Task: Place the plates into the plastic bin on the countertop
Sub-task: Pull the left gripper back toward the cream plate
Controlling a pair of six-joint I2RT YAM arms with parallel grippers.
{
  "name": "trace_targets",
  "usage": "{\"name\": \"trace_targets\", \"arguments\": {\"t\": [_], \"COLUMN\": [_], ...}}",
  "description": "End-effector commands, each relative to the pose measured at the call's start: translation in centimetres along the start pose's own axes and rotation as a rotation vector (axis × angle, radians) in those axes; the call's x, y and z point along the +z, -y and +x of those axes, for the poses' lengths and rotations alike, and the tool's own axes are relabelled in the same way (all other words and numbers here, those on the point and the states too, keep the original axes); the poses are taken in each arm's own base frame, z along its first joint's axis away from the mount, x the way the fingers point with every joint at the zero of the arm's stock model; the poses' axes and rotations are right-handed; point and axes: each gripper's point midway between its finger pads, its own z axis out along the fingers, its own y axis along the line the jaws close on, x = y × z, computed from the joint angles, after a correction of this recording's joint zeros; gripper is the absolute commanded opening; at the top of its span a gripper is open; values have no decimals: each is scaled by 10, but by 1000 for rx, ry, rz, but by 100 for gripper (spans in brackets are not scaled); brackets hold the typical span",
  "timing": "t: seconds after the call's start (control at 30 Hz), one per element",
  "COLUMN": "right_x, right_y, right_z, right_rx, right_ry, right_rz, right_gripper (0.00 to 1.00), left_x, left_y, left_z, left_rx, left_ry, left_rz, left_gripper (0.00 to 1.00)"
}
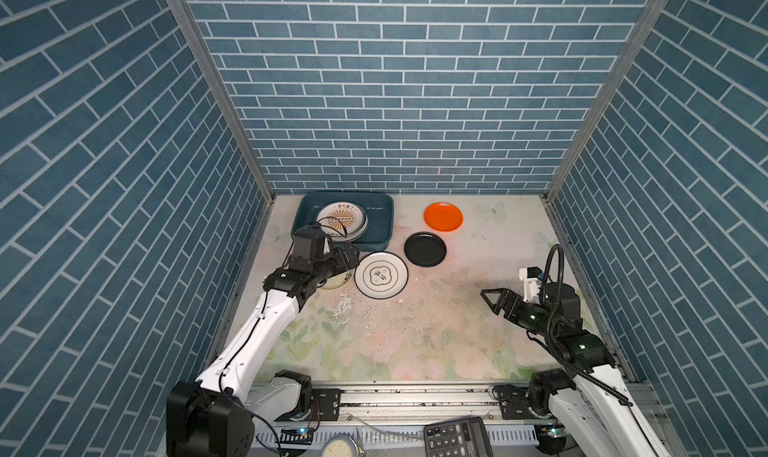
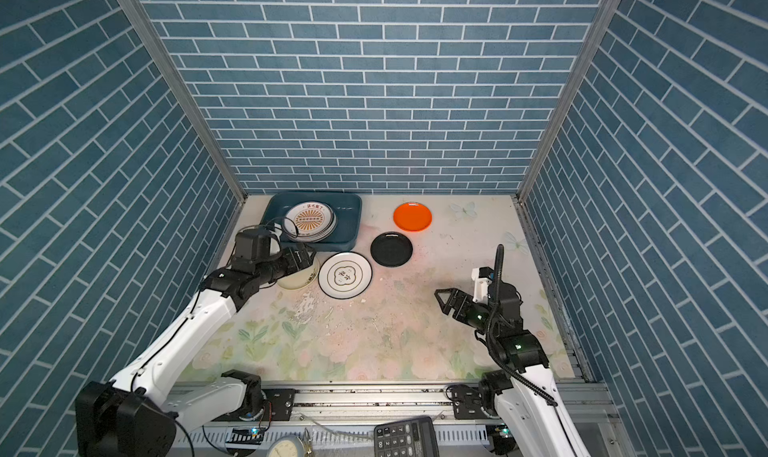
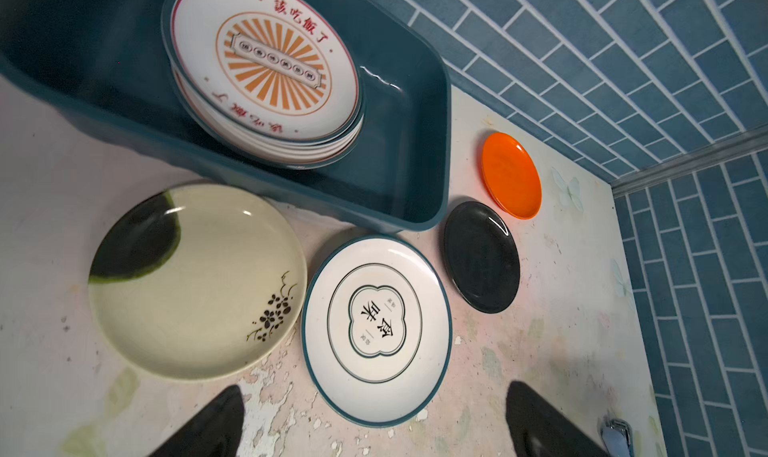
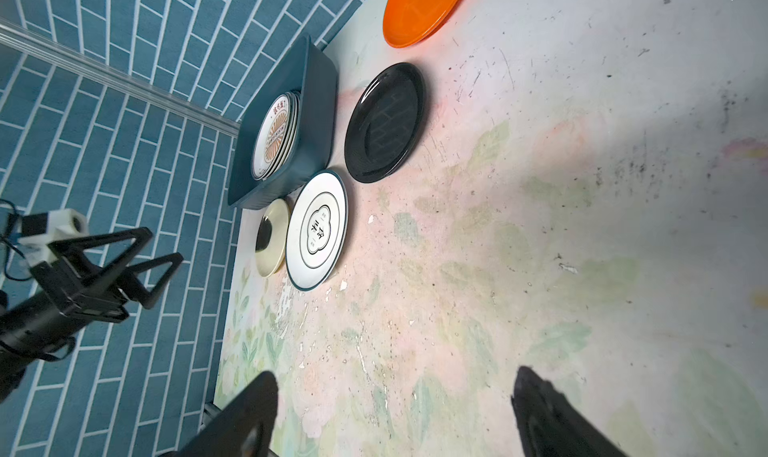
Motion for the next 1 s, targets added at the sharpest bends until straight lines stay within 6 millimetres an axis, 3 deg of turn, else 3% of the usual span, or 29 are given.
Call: {"name": "trace_targets", "arguments": {"t": [0.0,0.17,0.33,0.67,0.97], "right_x": [-9,-7,11,38,64], "right_y": [-4,-8,-15,-32,-41], "right_z": [-2,-11,-17,-20,-9], "right_rx": [-20,-9,41,30,25], "right_ry": [6,49,34,3,-67], "right_rz": [9,-8,-61,-87,-100], "right_gripper": [86,86,85,85,84], "left_x": [-8,-16,-8,18,27], "left_y": [-8,-27,-32,-30,-27], "left_z": [5,27,41,63,73], "left_rx": [-51,-65,-70,-206,-232], "left_ry": [63,60,30,25,-22], "left_rz": [1,-26,-15,118,152], "left_gripper": [99,99,100,100,100]}}
